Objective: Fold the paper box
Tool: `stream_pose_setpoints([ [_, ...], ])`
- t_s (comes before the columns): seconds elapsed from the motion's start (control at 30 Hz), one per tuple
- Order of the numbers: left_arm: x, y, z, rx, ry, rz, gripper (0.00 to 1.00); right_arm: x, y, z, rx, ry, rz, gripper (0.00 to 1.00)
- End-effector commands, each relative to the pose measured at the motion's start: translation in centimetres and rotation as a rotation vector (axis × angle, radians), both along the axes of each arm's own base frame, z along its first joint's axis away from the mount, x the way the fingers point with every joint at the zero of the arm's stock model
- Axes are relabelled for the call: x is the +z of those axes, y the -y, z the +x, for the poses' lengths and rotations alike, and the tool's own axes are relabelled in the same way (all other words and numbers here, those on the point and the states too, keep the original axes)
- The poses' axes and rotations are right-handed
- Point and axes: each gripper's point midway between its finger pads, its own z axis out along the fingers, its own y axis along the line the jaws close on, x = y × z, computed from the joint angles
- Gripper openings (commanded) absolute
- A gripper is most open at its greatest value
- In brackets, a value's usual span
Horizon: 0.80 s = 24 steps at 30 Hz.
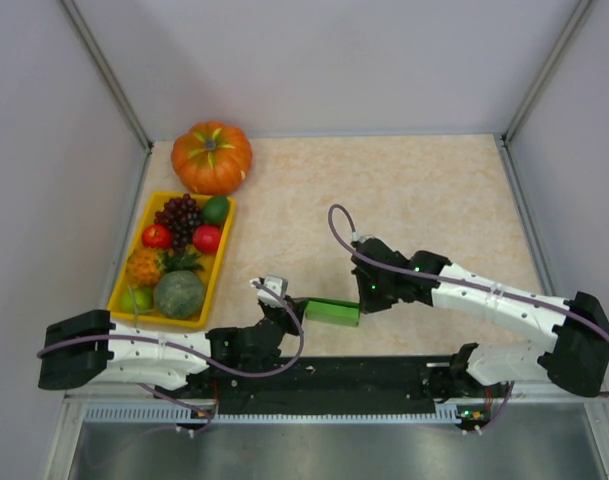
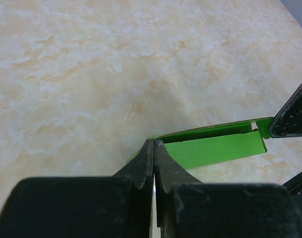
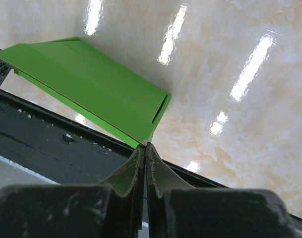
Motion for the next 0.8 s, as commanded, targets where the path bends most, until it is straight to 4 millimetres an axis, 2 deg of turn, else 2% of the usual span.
stream_pose_setpoints([
  [0.0,-3.5,-0.6,-1.5,-0.071,-0.053,0.126,0.0,3.4,-2.7,0.8,0.031,0.005,0.157,0.0],
  [0.17,-3.6,-0.6,-1.5,-0.072,-0.052,0.133,0.0,3.7,-2.7,0.6,0.052,-0.028,0.187,0.0],
  [0.3,-3.5,-0.4,-1.5,-0.077,-0.052,0.133,0.0,3.2,-2.7,0.4,0.063,-0.06,0.19,0.0],
  [0.5,-3.4,-0.3,-1.6,-0.08,-0.054,0.13,0.0,3.9,-2.3,1.2,-0.009,-0.077,0.276,0.0],
  [0.77,-2.9,0.3,-1.9,-0.093,-0.047,0.125,0.0,3.1,-2.5,1.9,-0.104,-0.118,0.353,0.0],
])
